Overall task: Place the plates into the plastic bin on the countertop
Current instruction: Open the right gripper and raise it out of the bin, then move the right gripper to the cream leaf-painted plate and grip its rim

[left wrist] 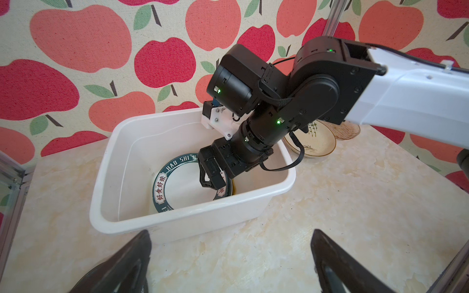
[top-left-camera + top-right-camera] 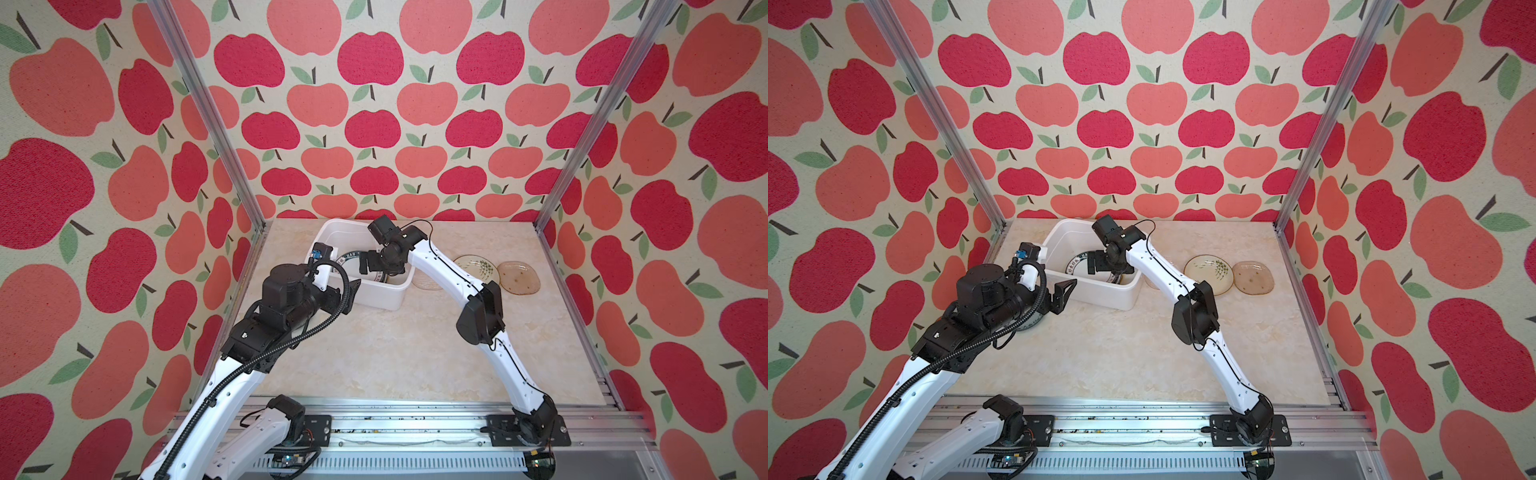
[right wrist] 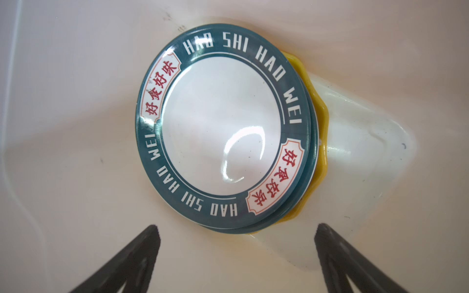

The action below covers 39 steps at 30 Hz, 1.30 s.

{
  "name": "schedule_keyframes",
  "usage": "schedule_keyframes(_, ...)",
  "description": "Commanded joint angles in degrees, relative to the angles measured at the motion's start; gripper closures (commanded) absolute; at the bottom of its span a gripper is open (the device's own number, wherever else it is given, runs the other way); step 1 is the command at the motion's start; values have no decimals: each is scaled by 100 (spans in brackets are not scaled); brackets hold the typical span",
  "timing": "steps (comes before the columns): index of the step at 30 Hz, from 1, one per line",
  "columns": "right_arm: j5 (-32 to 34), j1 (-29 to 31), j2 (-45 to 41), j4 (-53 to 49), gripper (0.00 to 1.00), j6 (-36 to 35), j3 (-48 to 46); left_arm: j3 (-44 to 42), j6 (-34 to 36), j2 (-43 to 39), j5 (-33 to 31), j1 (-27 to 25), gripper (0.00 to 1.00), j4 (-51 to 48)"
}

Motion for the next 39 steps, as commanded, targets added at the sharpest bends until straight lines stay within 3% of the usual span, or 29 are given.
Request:
schedule_keyframes(1,53,3,-699,53,2,-269,241,149,-161,-120,-118,-24,1,-47)
schedule_keyframes(6,191,4,-1327,92,5,-386,231,234,-378,-191,-346,-26,1,-148)
schedule_keyframes(12,500,-50,-2211,-463,9,-562,-54,516,-410,-222,-101,-47,1,-318)
schedule_keyframes(21,149,-704,-4555,-329,11,-515,-3083,972,-384,170,-119,-760,1,-570)
schedule_keyframes(25,-153,-1358,-5716,221,14,192,-4849,1019,-383,382,-383,-1268,1,-518)
schedule_keyframes(31,204,-2217,-7039,726,19,1832,-7009,1011,-453,732,-688,-1903,1,-246)
schedule_keyframes(39,-207,-3305,-7063,1257,25,2500,-8134,1116,304,1311,-540,-2709,1,-104)
